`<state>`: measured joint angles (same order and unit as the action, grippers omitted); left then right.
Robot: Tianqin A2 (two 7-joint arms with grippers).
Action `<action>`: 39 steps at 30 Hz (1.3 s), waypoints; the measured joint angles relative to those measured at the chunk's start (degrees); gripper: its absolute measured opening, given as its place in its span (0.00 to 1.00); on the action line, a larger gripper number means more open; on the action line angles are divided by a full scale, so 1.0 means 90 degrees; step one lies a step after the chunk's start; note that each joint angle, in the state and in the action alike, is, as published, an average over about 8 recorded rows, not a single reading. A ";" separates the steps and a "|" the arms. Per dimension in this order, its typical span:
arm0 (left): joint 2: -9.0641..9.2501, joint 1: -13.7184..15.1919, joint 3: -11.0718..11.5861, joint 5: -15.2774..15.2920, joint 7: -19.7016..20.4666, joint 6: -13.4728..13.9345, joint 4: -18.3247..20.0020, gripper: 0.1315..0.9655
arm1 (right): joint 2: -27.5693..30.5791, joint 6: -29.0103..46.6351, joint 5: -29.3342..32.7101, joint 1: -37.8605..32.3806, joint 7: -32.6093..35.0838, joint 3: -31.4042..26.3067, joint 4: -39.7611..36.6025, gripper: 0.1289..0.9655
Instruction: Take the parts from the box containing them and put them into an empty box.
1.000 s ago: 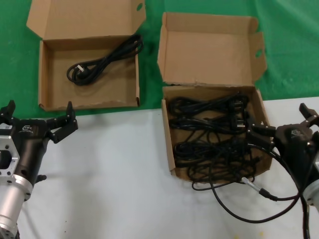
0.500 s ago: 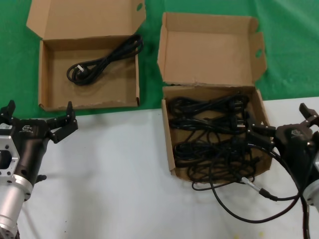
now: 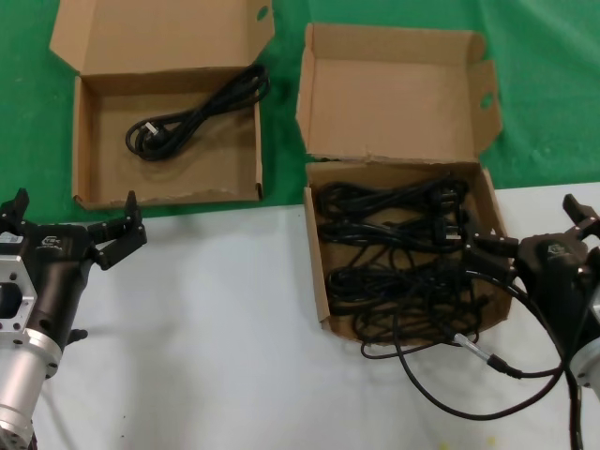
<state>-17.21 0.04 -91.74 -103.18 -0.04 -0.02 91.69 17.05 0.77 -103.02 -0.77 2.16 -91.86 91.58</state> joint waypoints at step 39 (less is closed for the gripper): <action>0.0000 0.0000 0.0000 0.0000 0.0000 0.0000 0.0000 1.00 | 0.0000 0.0000 0.0000 0.0000 0.0000 0.0000 0.0000 1.00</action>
<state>-17.21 0.04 -91.74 -103.18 -0.04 -0.02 91.69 17.05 0.77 -103.02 -0.77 2.16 -91.86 91.58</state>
